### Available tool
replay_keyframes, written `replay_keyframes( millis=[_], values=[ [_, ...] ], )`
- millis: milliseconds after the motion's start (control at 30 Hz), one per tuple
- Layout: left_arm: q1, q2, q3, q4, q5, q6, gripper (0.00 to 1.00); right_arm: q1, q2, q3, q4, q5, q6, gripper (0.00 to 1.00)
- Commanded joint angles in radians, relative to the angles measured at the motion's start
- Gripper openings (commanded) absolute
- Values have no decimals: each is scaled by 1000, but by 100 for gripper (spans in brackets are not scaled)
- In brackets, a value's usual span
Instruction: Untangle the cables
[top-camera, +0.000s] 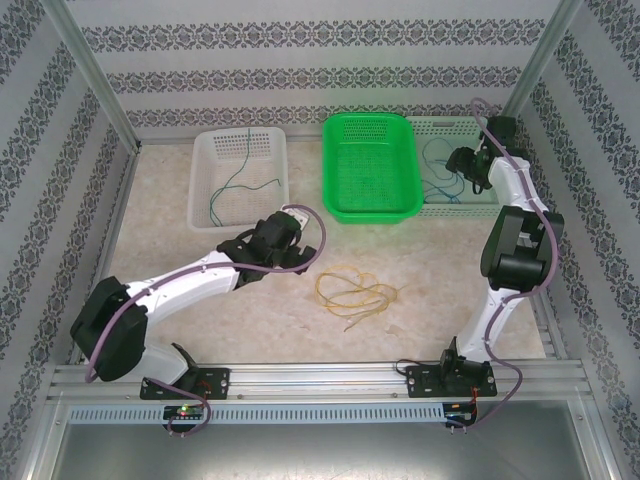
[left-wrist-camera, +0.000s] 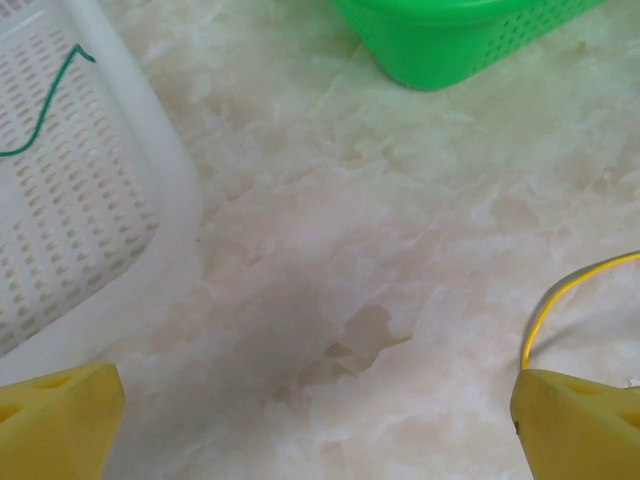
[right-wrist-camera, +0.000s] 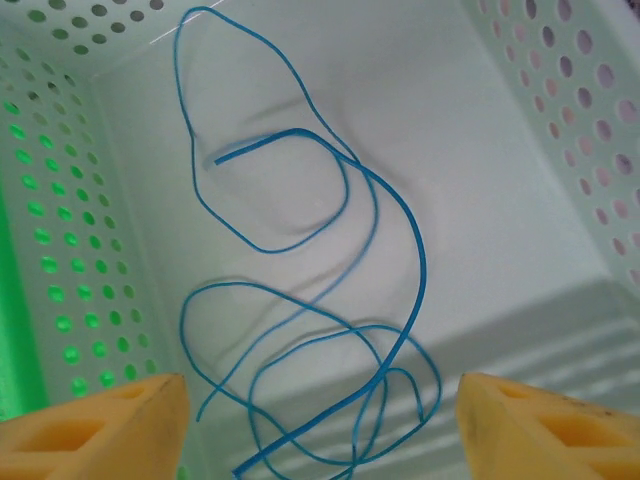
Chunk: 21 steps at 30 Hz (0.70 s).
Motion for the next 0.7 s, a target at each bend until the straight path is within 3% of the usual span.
replay_keyframes(
  millis=[0, 367, 667],
  values=[
    [7, 26, 38, -38, 39, -12, 100, 19, -96, -69, -4, 52, -35, 73],
    [3, 132, 67, -45, 201, -1, 94, 142, -452, -450, 91, -95, 56, 71],
    [-14, 186, 78, -50, 407, 178, 88, 181, -683, -780, 145, -132, 147, 71]
  ],
)
